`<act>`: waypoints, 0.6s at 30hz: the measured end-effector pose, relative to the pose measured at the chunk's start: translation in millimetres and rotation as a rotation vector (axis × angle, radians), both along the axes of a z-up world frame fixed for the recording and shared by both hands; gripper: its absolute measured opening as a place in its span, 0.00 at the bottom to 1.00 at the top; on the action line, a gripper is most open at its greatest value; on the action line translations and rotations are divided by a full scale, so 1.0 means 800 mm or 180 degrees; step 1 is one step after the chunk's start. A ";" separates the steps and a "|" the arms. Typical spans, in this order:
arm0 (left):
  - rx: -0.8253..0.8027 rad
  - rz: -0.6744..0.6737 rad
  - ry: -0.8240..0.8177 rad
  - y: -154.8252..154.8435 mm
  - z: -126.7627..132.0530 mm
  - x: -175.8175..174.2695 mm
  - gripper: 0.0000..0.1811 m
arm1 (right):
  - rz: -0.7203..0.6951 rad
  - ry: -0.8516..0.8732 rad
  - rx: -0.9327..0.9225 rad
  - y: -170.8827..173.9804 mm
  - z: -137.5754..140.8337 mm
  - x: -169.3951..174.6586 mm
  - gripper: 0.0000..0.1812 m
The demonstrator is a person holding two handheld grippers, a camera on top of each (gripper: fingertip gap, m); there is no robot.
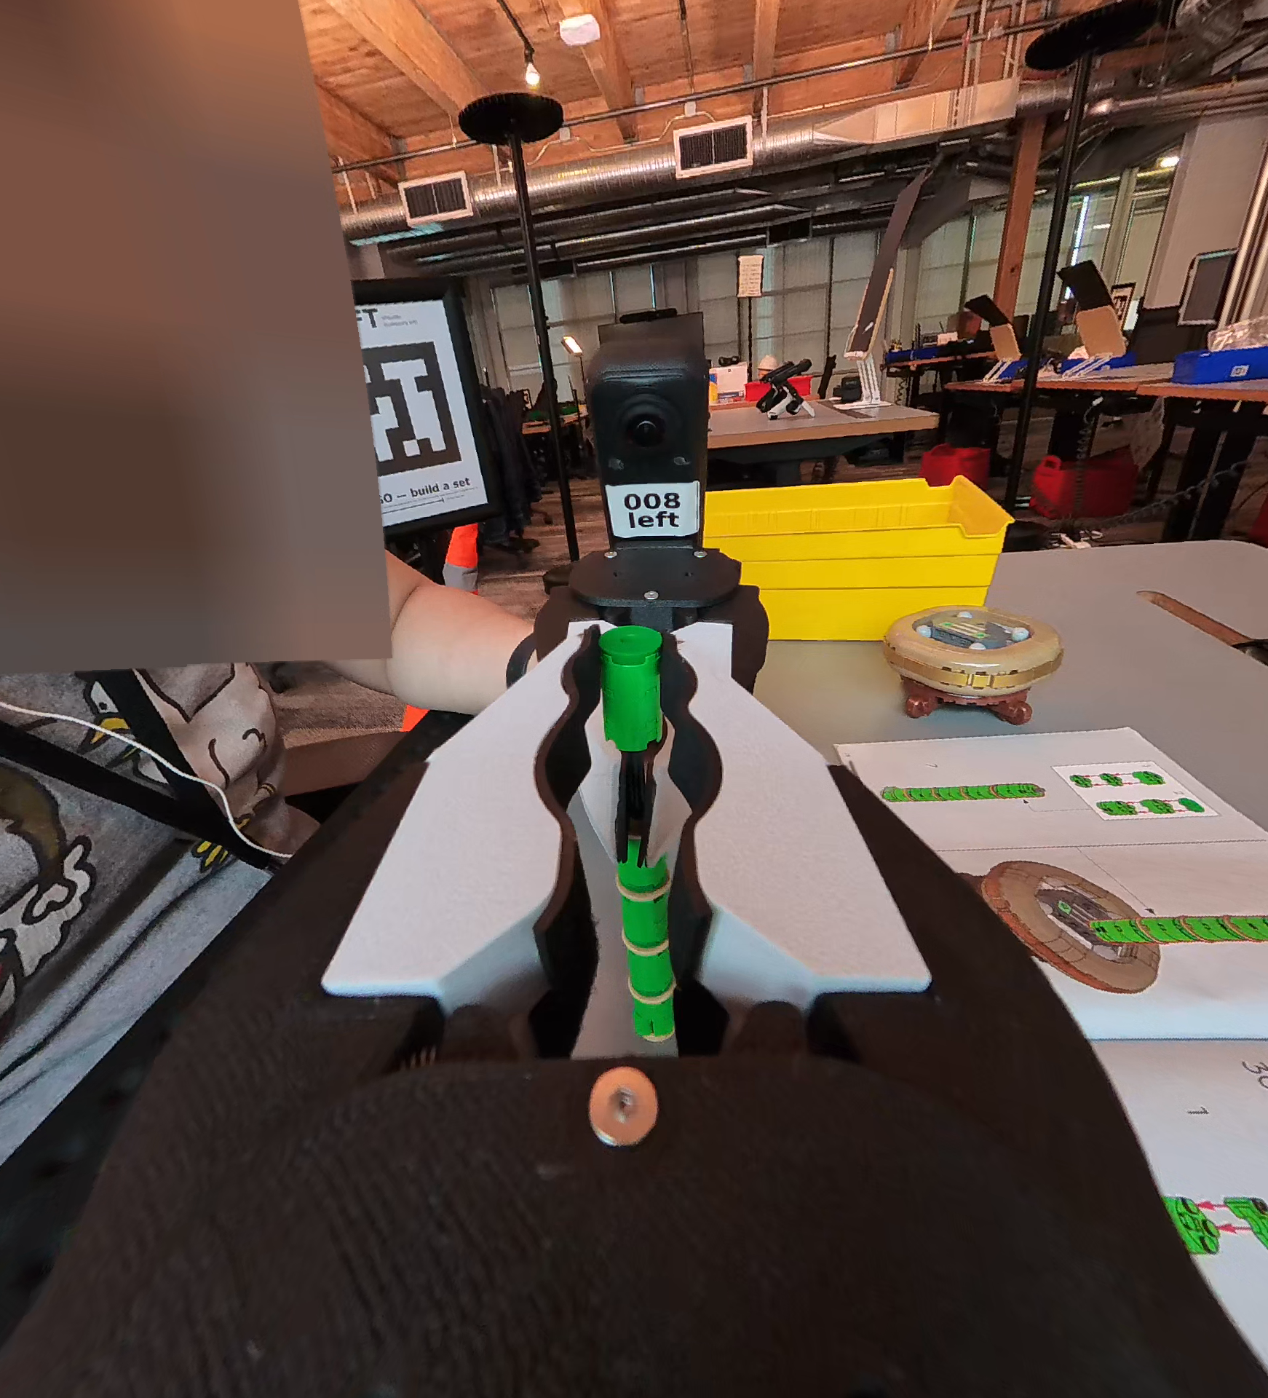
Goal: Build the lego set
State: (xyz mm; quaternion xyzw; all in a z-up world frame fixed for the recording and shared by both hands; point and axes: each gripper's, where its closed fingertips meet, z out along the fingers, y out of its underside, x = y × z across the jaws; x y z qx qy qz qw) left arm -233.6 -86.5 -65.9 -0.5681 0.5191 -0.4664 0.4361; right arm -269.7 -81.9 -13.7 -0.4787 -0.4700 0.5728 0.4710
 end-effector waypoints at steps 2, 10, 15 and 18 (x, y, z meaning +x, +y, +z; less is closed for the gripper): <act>-0.0020 -0.0006 -0.0009 0.000 0.000 0.000 0.01 | 0.0007 -0.0011 -0.0055 0.001 0.000 -0.001 0.09; 0.0000 -0.0008 -0.0009 0.000 0.000 -0.001 0.01 | 0.0037 -0.0013 -0.0079 0.000 0.002 -0.002 0.09; 0.0272 -0.0122 -0.0017 -0.014 0.001 0.000 0.01 | 0.0140 0.0011 0.0190 -0.017 0.004 -0.003 0.08; 0.0452 -0.0177 -0.0053 -0.022 0.005 0.002 0.01 | 0.0184 0.0032 0.0363 -0.027 0.008 -0.003 0.08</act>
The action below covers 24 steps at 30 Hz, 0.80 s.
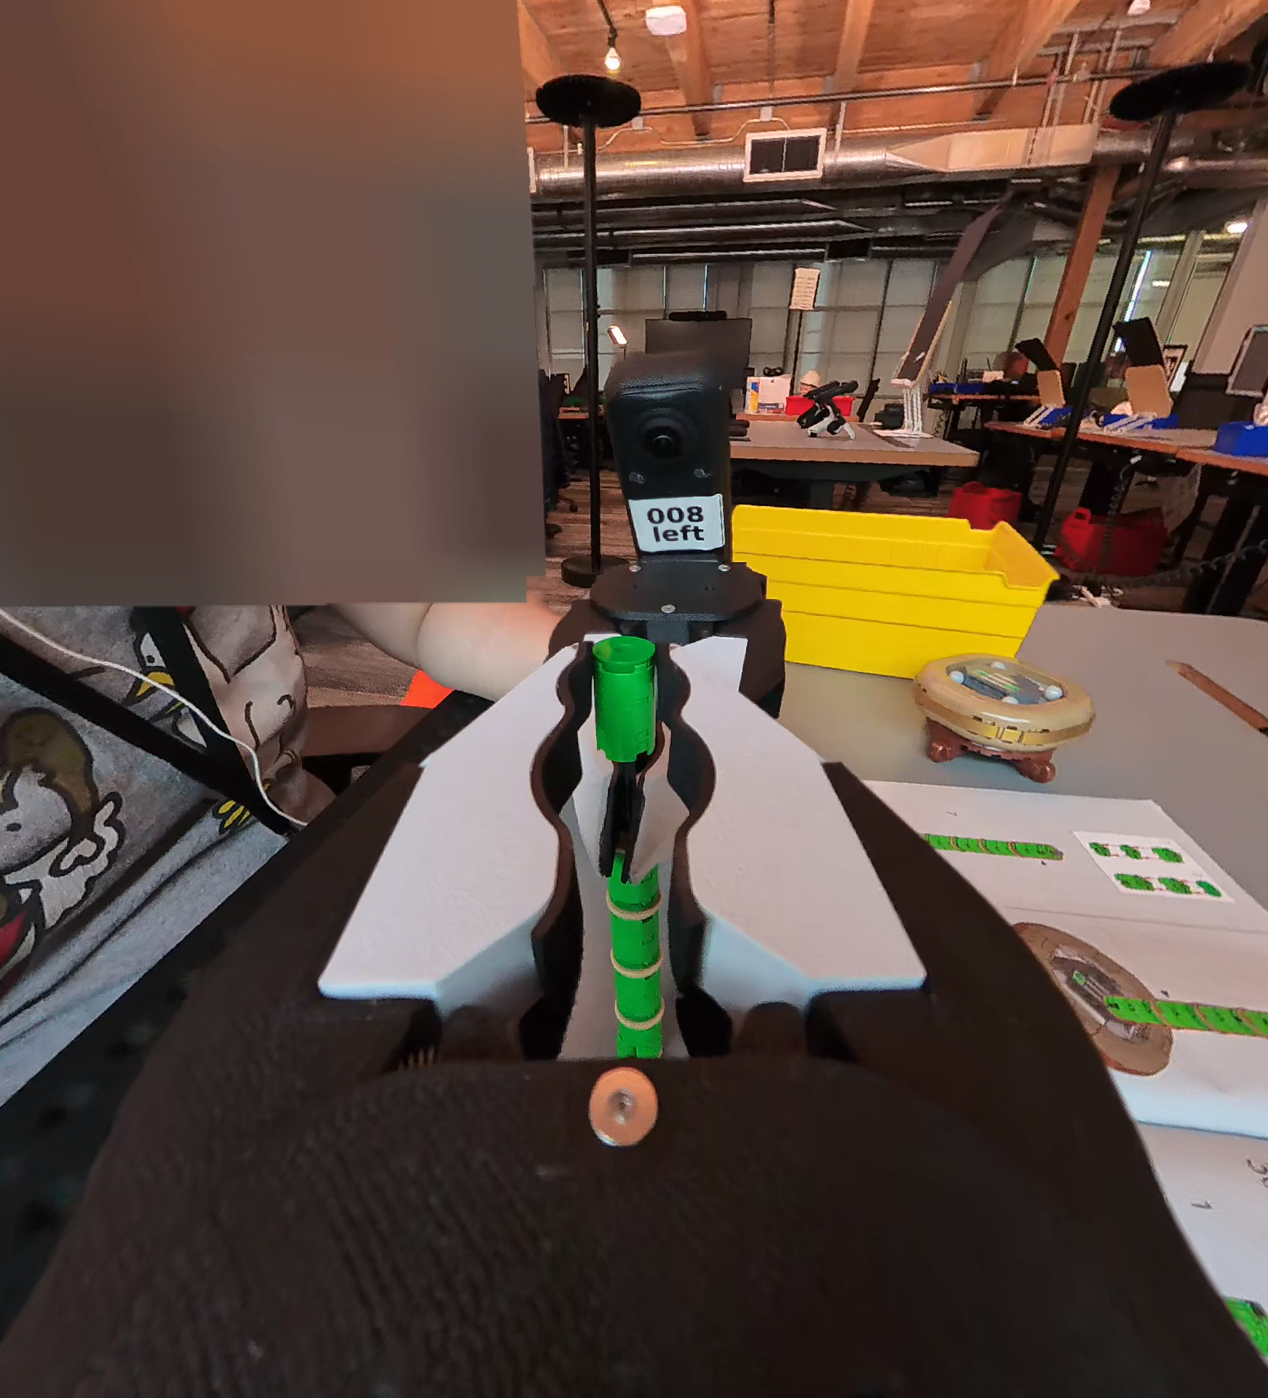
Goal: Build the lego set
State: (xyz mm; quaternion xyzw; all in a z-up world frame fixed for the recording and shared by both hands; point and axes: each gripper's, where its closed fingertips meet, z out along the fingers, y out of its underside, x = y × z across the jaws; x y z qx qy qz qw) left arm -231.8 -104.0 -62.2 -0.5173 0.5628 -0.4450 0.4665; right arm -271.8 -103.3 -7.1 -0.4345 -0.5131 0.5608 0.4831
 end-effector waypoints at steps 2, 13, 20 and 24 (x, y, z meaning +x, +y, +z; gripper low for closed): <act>0.0098 0.0003 -0.0039 -0.001 0.002 0.000 0.01 | -0.0005 -0.0029 0.0142 -0.005 0.000 -0.001 0.09; 0.0985 0.0062 -0.0012 -0.012 0.009 -0.004 0.01 | -0.0024 -0.0063 0.0675 -0.028 0.003 -0.009 0.12; 0.1119 0.0025 -0.0001 -0.016 0.007 -0.004 0.01 | -0.0001 -0.0067 0.0820 -0.037 0.006 -0.010 0.12; 0.1205 0.0014 -0.0015 -0.017 0.005 -0.003 0.01 | 0.0048 -0.0052 0.0818 -0.041 0.006 -0.011 0.12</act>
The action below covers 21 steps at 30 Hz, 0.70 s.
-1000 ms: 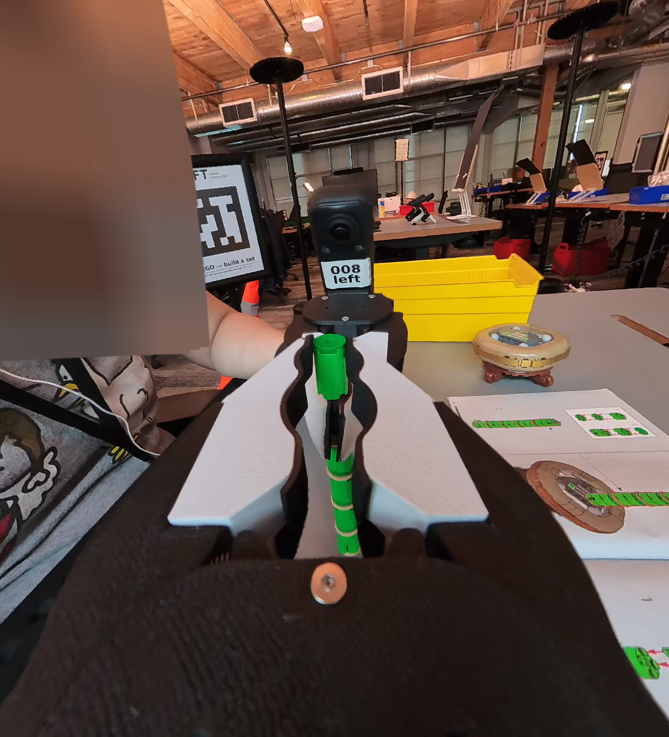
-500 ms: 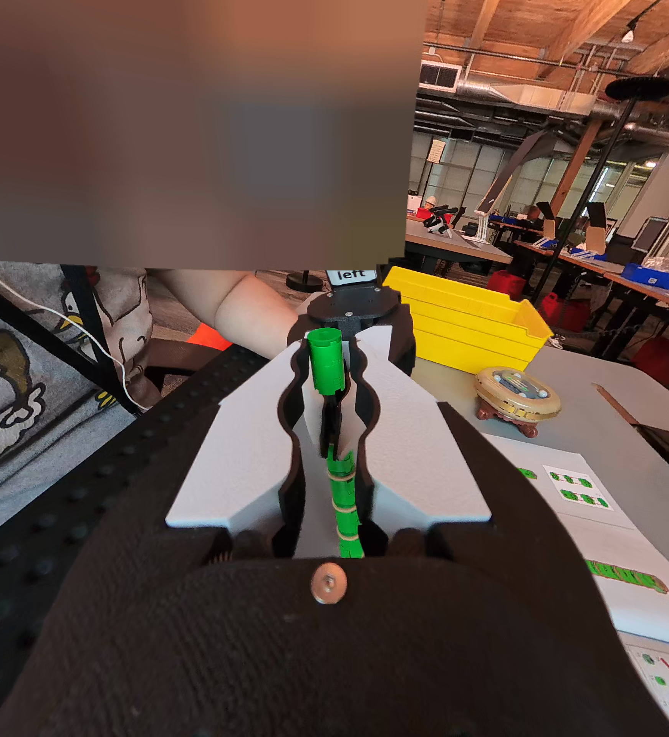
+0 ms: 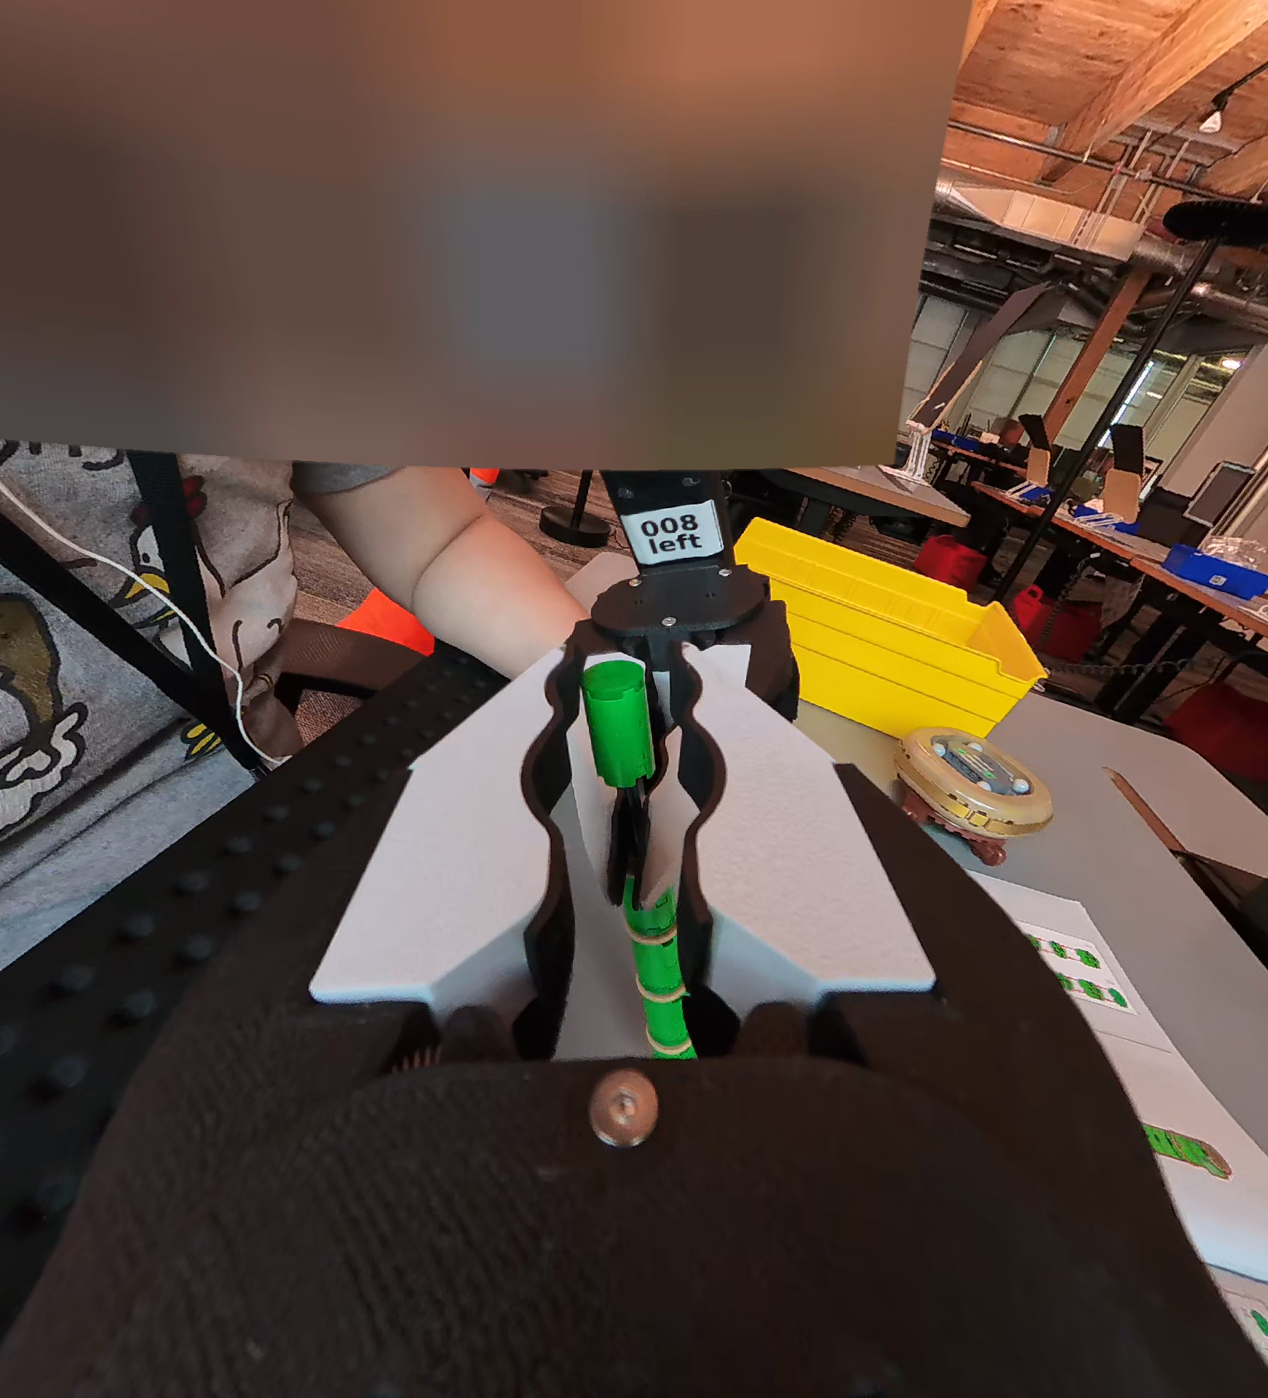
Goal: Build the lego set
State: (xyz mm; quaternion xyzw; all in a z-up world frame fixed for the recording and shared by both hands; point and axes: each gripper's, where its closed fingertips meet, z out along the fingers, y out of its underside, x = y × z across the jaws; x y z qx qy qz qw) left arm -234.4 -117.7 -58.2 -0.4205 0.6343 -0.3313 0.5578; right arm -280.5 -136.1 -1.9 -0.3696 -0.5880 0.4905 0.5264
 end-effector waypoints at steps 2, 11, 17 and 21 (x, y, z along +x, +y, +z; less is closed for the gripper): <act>-0.0020 -0.0006 -0.0003 0.000 0.000 0.000 0.01 | -0.0003 0.0007 -0.0001 0.000 0.000 0.000 0.12; -0.0579 -0.0004 -0.0056 0.008 0.005 0.000 0.01 | -0.0140 0.0253 -0.0428 0.021 0.017 0.005 0.11; -0.1729 0.0181 -0.0096 0.042 0.000 -0.006 0.01 | -0.0421 0.0598 -0.1556 0.080 0.033 0.026 0.12; -0.1692 0.0284 -0.0045 0.049 -0.004 -0.007 0.01 | -0.0590 0.0363 -0.1282 0.078 0.020 0.013 0.13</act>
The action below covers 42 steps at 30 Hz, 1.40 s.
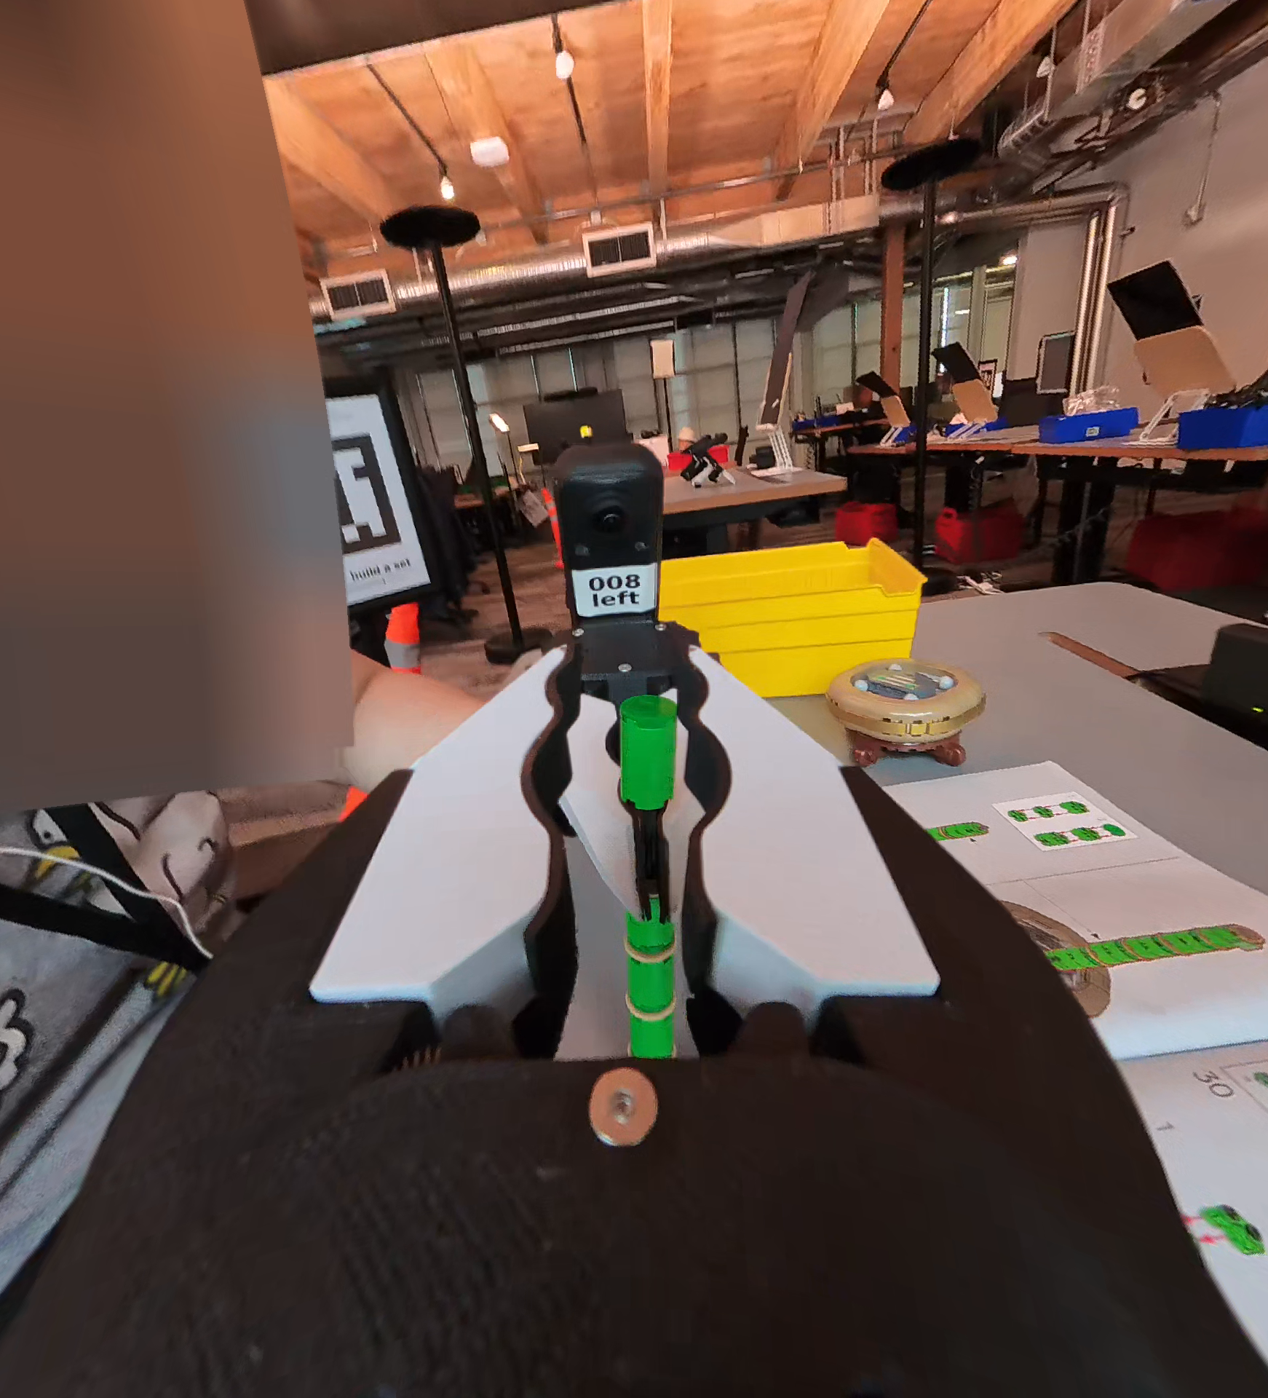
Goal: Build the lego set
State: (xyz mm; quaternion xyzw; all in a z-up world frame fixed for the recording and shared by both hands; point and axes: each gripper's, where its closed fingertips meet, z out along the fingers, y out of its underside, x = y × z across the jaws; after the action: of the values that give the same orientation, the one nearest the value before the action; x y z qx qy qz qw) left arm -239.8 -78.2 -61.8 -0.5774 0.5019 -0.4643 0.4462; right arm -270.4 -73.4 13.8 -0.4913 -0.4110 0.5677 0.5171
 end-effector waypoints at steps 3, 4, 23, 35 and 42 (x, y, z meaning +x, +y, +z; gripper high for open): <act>-0.0052 0.0000 0.0054 0.001 -0.005 0.002 0.01 | -0.0026 -0.0202 0.0468 -0.012 -0.008 -0.008 0.18; -0.0120 -0.0016 0.0041 0.001 -0.004 0.002 0.01 | -0.0095 -0.0343 0.0720 -0.014 -0.015 -0.010 0.20; -0.0612 -0.0100 -0.0045 0.010 -0.001 -0.009 0.01 | -0.0616 -0.0582 0.0339 0.032 -0.035 -0.004 0.27; 0.0333 -0.0001 0.0172 0.006 -0.006 -0.006 0.01 | -0.0214 -0.0601 0.0075 0.004 -0.030 -0.020 0.14; 0.0304 -0.0008 0.0150 0.005 -0.006 -0.006 0.01 | -0.0258 -0.0570 0.0083 0.007 -0.035 -0.025 0.08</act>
State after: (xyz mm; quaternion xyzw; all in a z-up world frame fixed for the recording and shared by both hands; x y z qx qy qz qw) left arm -244.5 -74.0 -66.3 -0.5656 0.5346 -0.4267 0.4607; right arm -290.8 -67.9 -14.3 -0.5496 -0.4427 0.4947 0.5072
